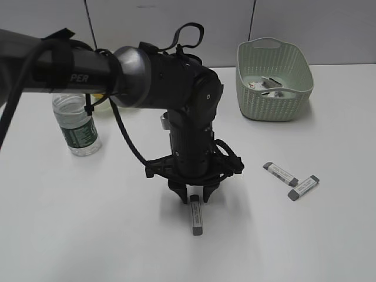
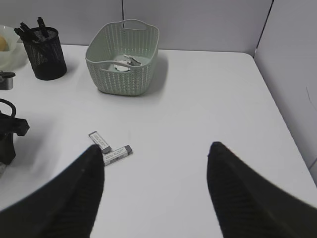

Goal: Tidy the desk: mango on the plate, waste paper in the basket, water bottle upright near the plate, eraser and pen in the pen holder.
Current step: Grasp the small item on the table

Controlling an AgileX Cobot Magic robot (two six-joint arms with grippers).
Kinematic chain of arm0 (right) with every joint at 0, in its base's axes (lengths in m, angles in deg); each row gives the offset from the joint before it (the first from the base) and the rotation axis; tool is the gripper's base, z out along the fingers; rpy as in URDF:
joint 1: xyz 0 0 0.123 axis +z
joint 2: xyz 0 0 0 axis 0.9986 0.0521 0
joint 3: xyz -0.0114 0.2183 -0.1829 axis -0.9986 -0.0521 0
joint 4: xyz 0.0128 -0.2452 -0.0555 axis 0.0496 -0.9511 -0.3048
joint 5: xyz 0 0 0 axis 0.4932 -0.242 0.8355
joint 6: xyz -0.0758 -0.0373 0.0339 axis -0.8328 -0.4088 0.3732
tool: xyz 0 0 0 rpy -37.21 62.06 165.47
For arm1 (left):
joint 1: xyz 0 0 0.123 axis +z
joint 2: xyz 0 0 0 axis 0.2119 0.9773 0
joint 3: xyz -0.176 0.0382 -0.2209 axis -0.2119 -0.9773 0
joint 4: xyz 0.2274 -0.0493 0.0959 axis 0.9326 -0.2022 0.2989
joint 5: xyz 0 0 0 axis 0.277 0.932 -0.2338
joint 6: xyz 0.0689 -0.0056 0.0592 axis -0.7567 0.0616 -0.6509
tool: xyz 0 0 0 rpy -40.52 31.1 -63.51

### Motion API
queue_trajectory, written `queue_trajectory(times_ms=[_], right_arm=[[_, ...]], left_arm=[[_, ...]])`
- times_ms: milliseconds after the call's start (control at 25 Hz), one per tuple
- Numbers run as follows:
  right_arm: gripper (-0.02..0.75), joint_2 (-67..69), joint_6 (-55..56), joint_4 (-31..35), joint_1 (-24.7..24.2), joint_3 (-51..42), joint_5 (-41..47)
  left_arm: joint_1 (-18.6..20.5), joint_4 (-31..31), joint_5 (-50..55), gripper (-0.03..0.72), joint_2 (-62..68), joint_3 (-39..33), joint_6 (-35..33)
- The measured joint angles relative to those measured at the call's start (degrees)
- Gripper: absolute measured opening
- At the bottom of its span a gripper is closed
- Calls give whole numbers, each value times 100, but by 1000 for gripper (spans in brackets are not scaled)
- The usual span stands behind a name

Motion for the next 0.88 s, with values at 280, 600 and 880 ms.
queue_trajectory(times_ms=[280, 600, 880], right_arm=[[511, 0, 0, 0, 0, 0, 0], [511, 0, 0, 0, 0, 0, 0], [511, 0, 0, -4, 0, 0, 0]], left_arm=[[0, -11, -20, 270, 0, 0, 0], [-11, -17, 0, 268, 71, 0, 0], [-19, 24, 227, 263, 82, 0, 0]])
